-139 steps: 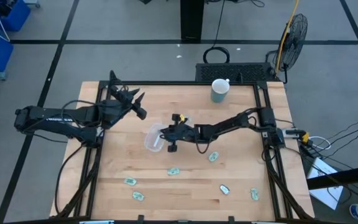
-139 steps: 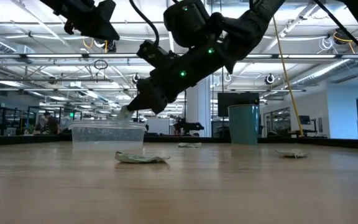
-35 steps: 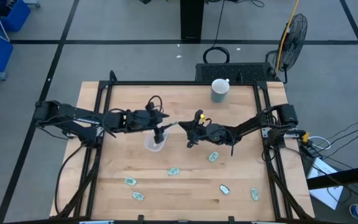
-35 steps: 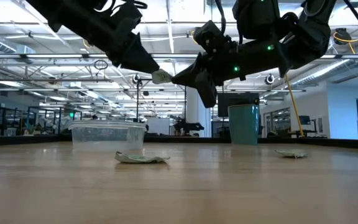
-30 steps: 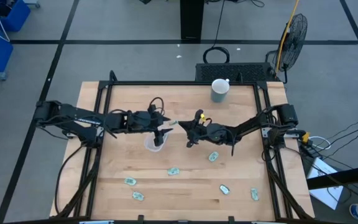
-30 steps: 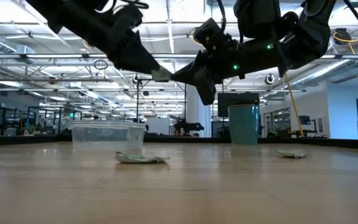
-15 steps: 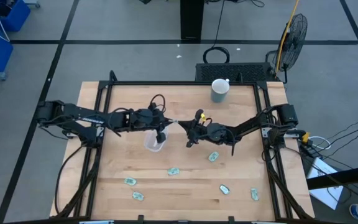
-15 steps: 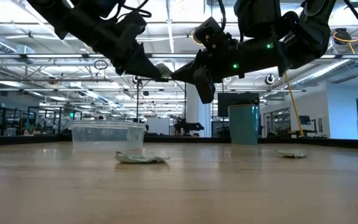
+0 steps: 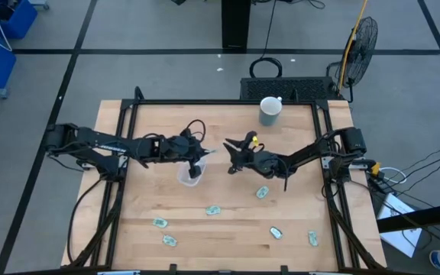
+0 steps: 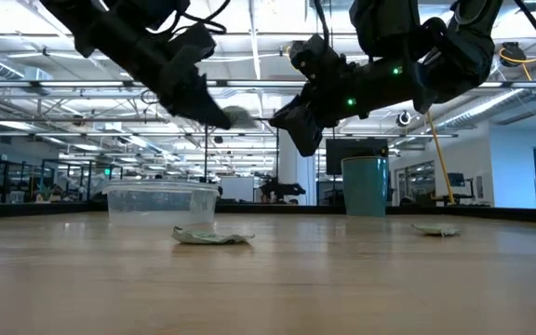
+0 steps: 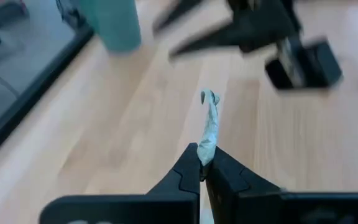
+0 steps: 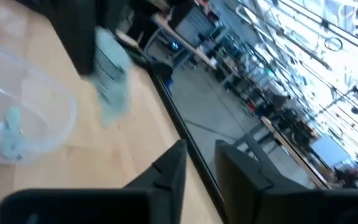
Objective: Pick and place Stevia / Truvia into bins
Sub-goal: Put the green stevia packet into the transparent bin
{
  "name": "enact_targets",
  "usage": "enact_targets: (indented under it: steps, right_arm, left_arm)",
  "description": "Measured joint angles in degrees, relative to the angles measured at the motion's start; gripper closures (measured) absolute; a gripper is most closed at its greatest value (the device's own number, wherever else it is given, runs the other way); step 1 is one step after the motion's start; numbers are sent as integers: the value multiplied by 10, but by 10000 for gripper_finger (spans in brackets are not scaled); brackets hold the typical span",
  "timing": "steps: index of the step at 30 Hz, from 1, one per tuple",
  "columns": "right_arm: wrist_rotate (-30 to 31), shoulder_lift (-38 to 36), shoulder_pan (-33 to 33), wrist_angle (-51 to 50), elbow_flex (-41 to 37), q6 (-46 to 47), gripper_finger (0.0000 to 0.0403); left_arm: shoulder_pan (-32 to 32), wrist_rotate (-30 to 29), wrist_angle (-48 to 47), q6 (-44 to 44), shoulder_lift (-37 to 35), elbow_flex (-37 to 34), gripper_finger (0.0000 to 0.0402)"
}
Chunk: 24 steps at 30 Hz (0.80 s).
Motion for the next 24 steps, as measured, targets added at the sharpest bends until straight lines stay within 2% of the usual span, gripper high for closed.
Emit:
enact_targets:
  steps: [5,7,10,13,15,20,24]
  right_arm:
    - [33,0,1,-60,0,43,268]
    - [35,0,0,-91,0,59,256]
    - [33,0,0,-124,-1,83,245]
    - [33,0,0,-137,-1,106,241]
    - [33,0,3,-146,-1,120,241]
    - [32,0,22,-180,-1,134,240]
    - [24,-21,58,-244,-1,152,240]
  left_arm:
    - [0,0,-168,-47,-36,0,392]
    - [0,4,-232,-90,-55,0,392]
    - [0,39,-314,-168,-71,0,382]
    - [0,79,-336,-219,-70,0,364]
    - [0,99,-319,-221,-59,0,357]
    - [0,105,-299,-219,-25,0,352]
    - [0,94,-292,-193,-11,0,352]
